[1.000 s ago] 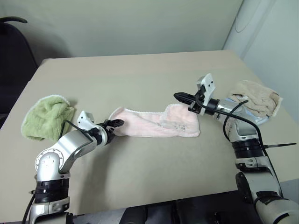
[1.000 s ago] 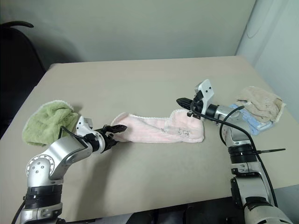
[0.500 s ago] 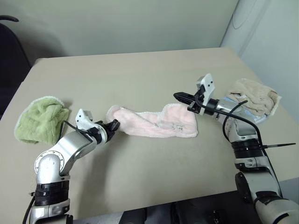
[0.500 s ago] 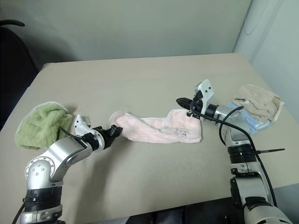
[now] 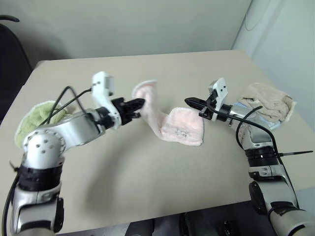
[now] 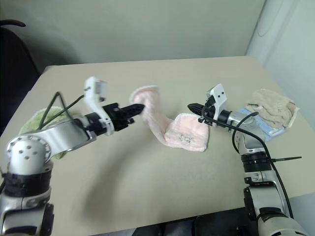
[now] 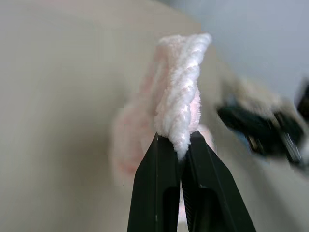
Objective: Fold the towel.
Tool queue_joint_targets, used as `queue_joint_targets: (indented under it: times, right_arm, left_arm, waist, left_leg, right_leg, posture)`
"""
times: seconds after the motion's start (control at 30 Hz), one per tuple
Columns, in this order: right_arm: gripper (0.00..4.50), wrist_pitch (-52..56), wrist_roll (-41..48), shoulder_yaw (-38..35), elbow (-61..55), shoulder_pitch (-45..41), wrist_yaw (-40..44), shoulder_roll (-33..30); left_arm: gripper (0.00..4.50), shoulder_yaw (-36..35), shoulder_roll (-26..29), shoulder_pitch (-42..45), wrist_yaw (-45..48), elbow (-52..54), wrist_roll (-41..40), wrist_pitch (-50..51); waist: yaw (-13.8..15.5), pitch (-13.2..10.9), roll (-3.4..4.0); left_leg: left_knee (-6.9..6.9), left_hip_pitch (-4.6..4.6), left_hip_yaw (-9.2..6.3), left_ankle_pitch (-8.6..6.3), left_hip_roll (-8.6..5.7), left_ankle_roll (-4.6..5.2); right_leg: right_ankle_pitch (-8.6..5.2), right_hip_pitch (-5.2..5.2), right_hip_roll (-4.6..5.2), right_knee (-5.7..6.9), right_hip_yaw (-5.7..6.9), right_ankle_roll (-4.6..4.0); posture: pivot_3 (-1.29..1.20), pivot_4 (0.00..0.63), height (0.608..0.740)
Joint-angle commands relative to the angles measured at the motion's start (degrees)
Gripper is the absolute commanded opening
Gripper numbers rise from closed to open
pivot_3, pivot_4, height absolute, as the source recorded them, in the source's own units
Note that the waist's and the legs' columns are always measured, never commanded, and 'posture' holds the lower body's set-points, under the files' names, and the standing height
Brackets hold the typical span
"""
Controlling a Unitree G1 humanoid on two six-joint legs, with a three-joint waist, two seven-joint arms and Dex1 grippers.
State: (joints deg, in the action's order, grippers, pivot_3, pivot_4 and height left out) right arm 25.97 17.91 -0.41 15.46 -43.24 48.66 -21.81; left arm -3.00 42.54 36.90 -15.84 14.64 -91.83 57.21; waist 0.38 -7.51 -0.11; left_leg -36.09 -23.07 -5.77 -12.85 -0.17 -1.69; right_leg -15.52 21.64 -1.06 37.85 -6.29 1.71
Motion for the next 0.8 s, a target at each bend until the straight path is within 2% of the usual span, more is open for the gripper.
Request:
queue_joint_targets:
  times: [0.03, 0.23, 0.47, 0.7, 0.8]
  right_arm:
    - [0.14, -0.6, 0.7, -2.7, -0.9, -0.2, -2.0, -1.2]
    - [0.14, -2.1, -0.1, -6.9, 2.8, -1.4, -8.8, -1.9]
    - [0.14, -2.0, 0.4, -9.1, 1.3, -0.3, -12.4, -2.6]
    - [0.14, -0.6, 1.3, -9.8, -2.1, 2.0, -13.2, -3.0]
    - [0.14, -0.1, 1.5, -9.9, -3.0, 2.3, -13.4, -2.9]
  left_arm:
    - [0.01, 4.4, -1.1, 5.1, 6.4, -3.3, 7.1, 3.7]
    - [0.01, 13.9, -9.3, 15.4, 17.4, -9.7, 20.9, 7.0]
    - [0.01, 21.5, -19.3, 19.9, 28.2, -14.6, 33.6, 8.4]
    - [0.01, 22.1, -23.4, 19.9, 34.9, -18.4, 41.8, 9.6]
    - [0.88, 20.0, -25.4, 19.4, 35.4, -20.3, 44.1, 9.5]
  waist:
    - [-0.2, 0.0, 0.0]
    - [-0.2, 0.0, -0.01]
    - [-0.2, 0.0, -0.02]
    - [-0.4, 0.0, -0.02]
    - [-0.4, 0.0, -0.02]
  left_leg:
    - [0.02, 0.0, 0.0, 0.0, 0.0, 0.0]
    - [0.02, -0.15, 0.0, -0.02, 0.01, 0.03]
    - [-0.06, -0.57, 0.04, -0.02, 0.01, 0.04]
    - [-0.14, -0.7, 0.07, -0.01, 0.04, 0.05]
    - [-0.21, -0.8, 0.07, -0.01, 0.04, 0.08]
  right_leg:
    - [0.0, 0.0, 0.0, 0.0, -0.01, 0.0]
    - [-0.01, 0.12, 0.05, -0.03, -0.03, 0.04]
    - [-0.02, 0.65, 0.07, 0.06, -0.05, 0.09]
    - [-0.01, 0.8, 0.07, 0.1, -0.09, 0.11]
    - [0.04, 0.81, 0.08, 0.1, -0.09, 0.21]
  posture:
    - [0.0, 0.15, 0.74]
    - [0.0, 0.15, 0.74]
    - [0.0, 0.15, 0.74]
    - [0.0, 0.15, 0.74]
    - [0.0, 0.15, 0.74]
